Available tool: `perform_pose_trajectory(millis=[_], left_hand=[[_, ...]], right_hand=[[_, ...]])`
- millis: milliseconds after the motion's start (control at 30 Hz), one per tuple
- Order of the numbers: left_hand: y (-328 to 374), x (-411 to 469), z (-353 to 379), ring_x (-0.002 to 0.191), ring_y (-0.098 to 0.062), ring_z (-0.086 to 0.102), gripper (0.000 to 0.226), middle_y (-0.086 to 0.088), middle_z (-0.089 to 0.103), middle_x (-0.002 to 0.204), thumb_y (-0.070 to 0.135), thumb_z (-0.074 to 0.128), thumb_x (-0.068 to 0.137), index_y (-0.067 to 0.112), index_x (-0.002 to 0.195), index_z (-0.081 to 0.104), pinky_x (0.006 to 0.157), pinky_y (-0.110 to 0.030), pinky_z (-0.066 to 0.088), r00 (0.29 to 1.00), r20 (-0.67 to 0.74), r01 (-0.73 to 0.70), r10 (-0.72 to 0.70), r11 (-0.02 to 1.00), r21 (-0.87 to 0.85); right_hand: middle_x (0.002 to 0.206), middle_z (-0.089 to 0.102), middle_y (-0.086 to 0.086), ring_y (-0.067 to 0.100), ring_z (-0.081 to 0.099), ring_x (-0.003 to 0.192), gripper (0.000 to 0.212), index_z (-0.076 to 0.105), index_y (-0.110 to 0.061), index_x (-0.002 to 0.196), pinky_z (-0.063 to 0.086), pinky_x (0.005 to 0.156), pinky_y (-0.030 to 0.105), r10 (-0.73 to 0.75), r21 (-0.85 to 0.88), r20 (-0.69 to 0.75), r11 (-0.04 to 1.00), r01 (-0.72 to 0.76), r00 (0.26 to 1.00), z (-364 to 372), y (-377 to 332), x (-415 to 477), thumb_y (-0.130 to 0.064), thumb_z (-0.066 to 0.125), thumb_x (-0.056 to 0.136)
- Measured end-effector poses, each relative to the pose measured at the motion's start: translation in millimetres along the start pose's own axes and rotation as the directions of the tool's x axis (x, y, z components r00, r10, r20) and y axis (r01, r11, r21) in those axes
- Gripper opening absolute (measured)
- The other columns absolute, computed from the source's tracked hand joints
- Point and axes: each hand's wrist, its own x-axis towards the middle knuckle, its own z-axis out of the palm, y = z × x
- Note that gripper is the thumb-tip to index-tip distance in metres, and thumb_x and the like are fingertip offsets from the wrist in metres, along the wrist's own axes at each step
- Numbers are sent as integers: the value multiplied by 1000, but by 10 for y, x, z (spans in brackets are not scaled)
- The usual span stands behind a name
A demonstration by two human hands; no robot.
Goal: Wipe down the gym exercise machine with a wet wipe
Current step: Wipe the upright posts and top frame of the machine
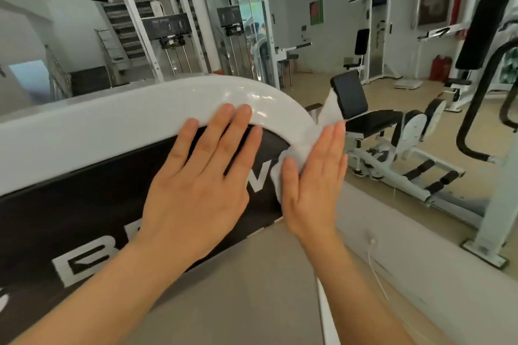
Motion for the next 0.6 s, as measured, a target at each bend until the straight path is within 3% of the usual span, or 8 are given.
perform_pose_trajectory(millis=[67, 167, 300, 400, 467, 533, 600], left_hand=[[41, -34, 34, 148, -32, 14, 57, -18, 16, 158, 23, 39, 97, 5, 150, 29, 120, -50, 11, 1000, -6, -29, 29, 999, 12], [139, -86, 112, 147, -32, 16, 58, -18, 18, 158, 24, 36, 97, 5, 150, 28, 120, -49, 8, 994, 22, -103, 102, 993, 48], [219, -127, 193, 147, -33, 17, 54, -19, 20, 158, 27, 33, 101, 7, 150, 29, 119, -50, 9, 984, 14, -177, 176, 984, 18], [282, -249, 265, 147, -31, 17, 53, -17, 20, 158, 24, 34, 100, 8, 151, 28, 120, -48, 12, 947, 50, -315, 318, 947, -55], [311, -403, 306, 147, -31, 18, 54, -17, 20, 158, 22, 30, 99, 7, 150, 29, 120, -47, 12, 915, 79, -390, 396, 917, -79], [309, -541, 330, 147, -32, 16, 55, -19, 17, 158, 22, 26, 97, 6, 150, 28, 120, -47, 10, 881, 115, -450, 459, 888, -92], [303, -625, 357, 147, -33, 15, 56, -20, 16, 158, 22, 22, 97, 5, 150, 29, 119, -48, 7, 860, 127, -482, 495, 868, -120]], right_hand=[[163, 11, 13, 23, 7, 151, 72, 4, -8, 155, 5, 121, 51, 185, 159, -33, 971, -178, 982, 22, 62, 76, -50, 21, 98], [163, 1, 16, 26, 0, 151, 72, 2, -3, 154, 9, 120, 53, 192, 95, -26, 977, -189, 981, 103, 29, -225, -47, 22, 100], [162, -3, 21, 33, -3, 151, 74, 3, 1, 153, 9, 121, 49, -35, -92, 154, 994, 50, 987, 206, -269, -966, -49, 21, 102], [162, 8, 17, 31, 3, 151, 72, 15, -5, 154, 13, 120, 47, -221, -104, 313, 959, 264, 924, 312, -370, -1401, -51, 28, 101], [163, 3, 16, 29, 1, 151, 74, 10, -5, 155, 13, 120, 47, -135, -167, 293, 967, 190, 947, 384, -141, -1536, -54, 24, 101], [163, -3, 16, 30, 1, 151, 77, 4, -1, 154, 12, 120, 47, 58, -210, 200, 978, -15, 978, 449, 106, -1634, -56, 16, 102], [163, -7, 13, 27, -2, 151, 77, 1, -1, 153, 9, 120, 47, 225, -151, 139, 967, -204, 964, 512, 201, -1729, -57, 13, 102]])
